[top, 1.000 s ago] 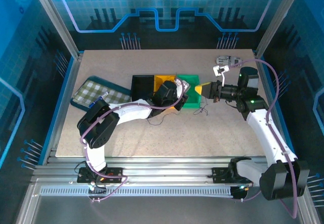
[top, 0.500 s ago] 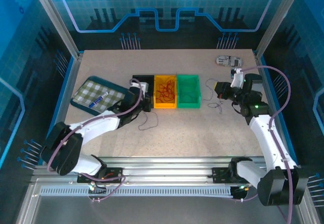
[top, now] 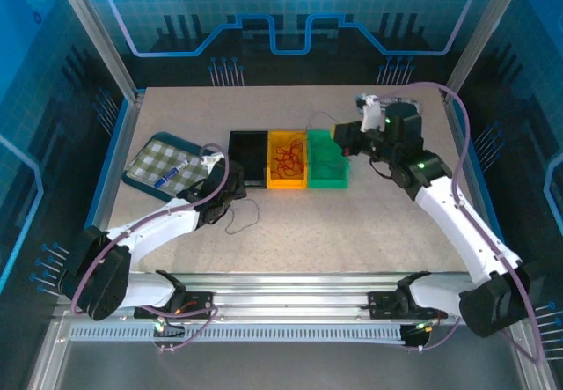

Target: Untangle the cables

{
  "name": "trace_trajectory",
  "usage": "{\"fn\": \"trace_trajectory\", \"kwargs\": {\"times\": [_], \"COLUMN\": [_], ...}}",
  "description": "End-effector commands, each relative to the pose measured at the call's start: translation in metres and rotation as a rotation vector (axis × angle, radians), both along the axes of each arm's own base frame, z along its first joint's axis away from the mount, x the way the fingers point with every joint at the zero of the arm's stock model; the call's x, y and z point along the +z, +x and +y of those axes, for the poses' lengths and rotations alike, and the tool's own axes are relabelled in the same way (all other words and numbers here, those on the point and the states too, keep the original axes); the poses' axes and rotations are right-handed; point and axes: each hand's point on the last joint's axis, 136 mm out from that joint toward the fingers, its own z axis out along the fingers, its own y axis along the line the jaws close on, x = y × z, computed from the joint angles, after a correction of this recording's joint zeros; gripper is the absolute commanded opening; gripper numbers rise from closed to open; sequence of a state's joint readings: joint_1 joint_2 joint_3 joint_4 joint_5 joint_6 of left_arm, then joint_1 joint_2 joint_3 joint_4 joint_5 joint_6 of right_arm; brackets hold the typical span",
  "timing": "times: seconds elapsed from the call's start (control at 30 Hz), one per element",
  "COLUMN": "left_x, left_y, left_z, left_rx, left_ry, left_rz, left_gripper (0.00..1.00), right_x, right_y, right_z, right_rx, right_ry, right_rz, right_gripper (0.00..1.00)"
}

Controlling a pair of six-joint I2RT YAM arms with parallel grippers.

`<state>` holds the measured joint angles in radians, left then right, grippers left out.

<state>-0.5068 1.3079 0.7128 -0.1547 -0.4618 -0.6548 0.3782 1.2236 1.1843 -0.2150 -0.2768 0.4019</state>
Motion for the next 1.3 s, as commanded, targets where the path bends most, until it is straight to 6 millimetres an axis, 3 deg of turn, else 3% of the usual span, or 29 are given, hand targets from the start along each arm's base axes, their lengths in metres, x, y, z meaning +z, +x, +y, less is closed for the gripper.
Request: {"fn": "trace_trajectory", "kwargs": {"times": [0.0,0.3,0.5,0.63,0.8,0.97,1.13,1.27], "left_x": [0.017,0.014,0.015,0.017,0.017,0.015,0.012,0.010], "left_y": [-0.007,-0.022,-0.025,-0.021,-0.018,-0.018,-0.020,-0.021], "left_z": [0.033,0.061,0.074,0.075,0.080,0.082,0.083,0.083], "left_rx": [0.174,0.302,0.343,0.338,0.342,0.347,0.350,0.355], "left_ry": [0.068,0.107,0.109,0.113,0.113,0.100,0.103,0.096], "left_rz": [-0.003,0.039,0.052,0.042,0.035,0.037,0.047,0.049], "left_gripper": [0.00,0.00,0.00,0.00,0.00,0.00,0.00,0.00], "right_x": [0.012,-0.003,-0.011,-0.031,-0.086,-0.149,-0.178,-0.188], "right_y": [0.013,0.067,0.097,0.111,0.122,0.112,0.094,0.087], "right_z": [0.043,0.165,0.215,0.236,0.242,0.233,0.211,0.192], "right_rx": [0.090,0.279,0.329,0.340,0.308,0.288,0.253,0.209], "right_ry": [0.020,0.099,0.160,0.220,0.181,0.085,-0.009,-0.098], "right_rz": [-0.048,-0.031,-0.003,0.038,0.130,0.242,0.283,0.287], "right_gripper": [0.01,0.01,0.00,0.00,0.00,0.00,0.00,0.00]}}
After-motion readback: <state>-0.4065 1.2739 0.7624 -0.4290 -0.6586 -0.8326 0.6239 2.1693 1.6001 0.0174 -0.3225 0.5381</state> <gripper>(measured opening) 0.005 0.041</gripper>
